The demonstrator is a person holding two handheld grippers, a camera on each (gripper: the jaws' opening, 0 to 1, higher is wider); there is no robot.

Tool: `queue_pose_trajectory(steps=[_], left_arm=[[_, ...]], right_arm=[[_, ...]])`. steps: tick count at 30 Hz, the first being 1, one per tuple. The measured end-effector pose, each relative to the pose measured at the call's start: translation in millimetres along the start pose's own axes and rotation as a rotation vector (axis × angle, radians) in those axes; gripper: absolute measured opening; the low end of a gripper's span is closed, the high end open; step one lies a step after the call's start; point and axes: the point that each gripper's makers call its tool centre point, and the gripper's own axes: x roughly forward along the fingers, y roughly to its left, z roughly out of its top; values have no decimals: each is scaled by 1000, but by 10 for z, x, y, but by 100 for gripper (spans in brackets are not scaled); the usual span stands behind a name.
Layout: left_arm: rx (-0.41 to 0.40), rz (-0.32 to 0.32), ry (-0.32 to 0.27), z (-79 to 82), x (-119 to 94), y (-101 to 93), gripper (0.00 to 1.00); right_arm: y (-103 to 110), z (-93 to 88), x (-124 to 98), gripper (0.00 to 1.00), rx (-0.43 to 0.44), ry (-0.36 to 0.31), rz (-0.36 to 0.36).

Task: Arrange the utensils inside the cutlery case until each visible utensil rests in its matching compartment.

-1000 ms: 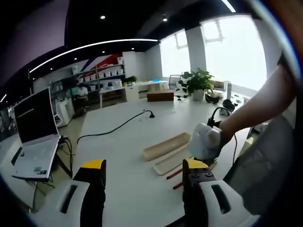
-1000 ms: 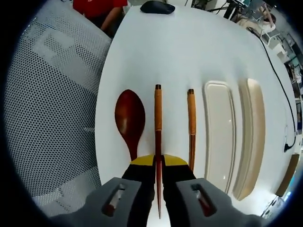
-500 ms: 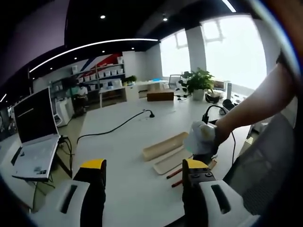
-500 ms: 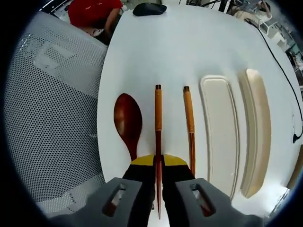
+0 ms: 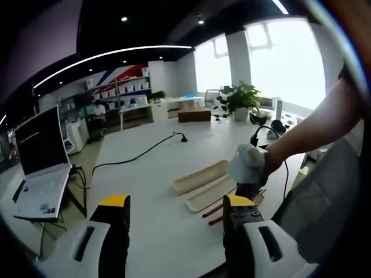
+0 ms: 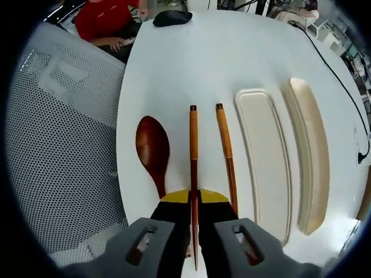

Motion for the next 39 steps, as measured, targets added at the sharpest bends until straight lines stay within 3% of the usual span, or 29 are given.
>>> queue_pose_trajectory(steps=[13,26,32,39], left_arm=[[7,6,5,-12,-10,6,67],[12,6,8,-19,-19,4,66],[16,0,17,-31,-9,-8,66],[17,0,16,-29,-8,-4,66]], right_arm=[[-3,40,-38,0,-21,1,-8],[-5,5,12,1,-89,81,-22],[-28,12,18,2,-42,116,15],[-17,14,30,1,-68,179,4]])
